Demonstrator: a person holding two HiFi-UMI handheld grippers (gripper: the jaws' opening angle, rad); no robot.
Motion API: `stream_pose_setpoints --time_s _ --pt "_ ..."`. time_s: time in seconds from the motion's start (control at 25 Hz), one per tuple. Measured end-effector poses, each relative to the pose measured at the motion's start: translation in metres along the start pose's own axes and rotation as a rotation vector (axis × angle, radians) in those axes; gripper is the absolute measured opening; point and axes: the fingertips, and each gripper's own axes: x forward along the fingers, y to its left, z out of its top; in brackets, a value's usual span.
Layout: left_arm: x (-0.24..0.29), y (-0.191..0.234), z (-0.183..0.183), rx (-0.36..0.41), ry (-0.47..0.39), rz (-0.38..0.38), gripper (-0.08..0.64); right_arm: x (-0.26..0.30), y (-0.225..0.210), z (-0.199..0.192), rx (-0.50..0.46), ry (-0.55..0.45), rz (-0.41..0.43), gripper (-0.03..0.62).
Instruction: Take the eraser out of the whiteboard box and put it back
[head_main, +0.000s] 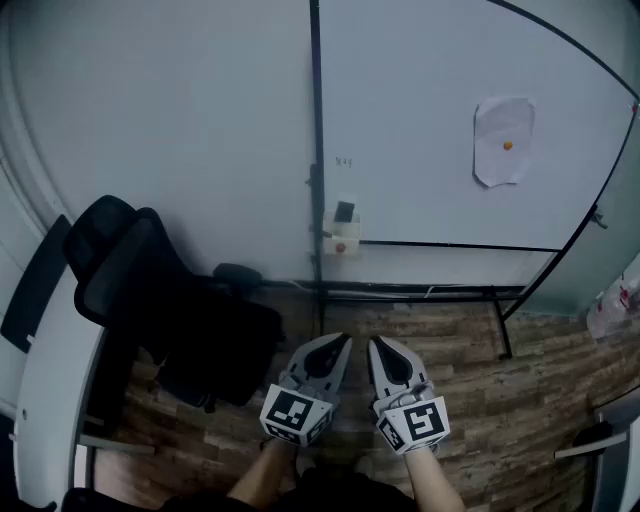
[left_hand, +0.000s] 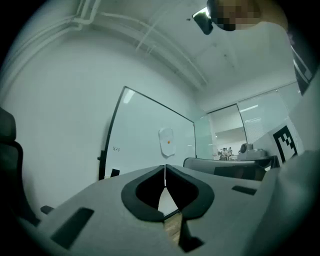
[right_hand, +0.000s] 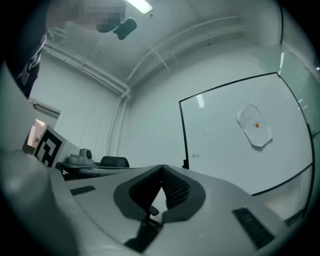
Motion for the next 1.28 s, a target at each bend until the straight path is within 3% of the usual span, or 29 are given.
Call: stream_pose_setpoints --time_s 0.88,1.28 --pt "-0.007 0.004 -0.006 -0.006 0.004 0.003 0.006 0.003 0.008 -0.006 0.012 0.002 0.023 0.003" --pt "-0.032 0.032 -0.009 -0.015 0.015 0.004 0.006 0.018 0.039 -0.019 0.026 0.025 0.014 0.003"
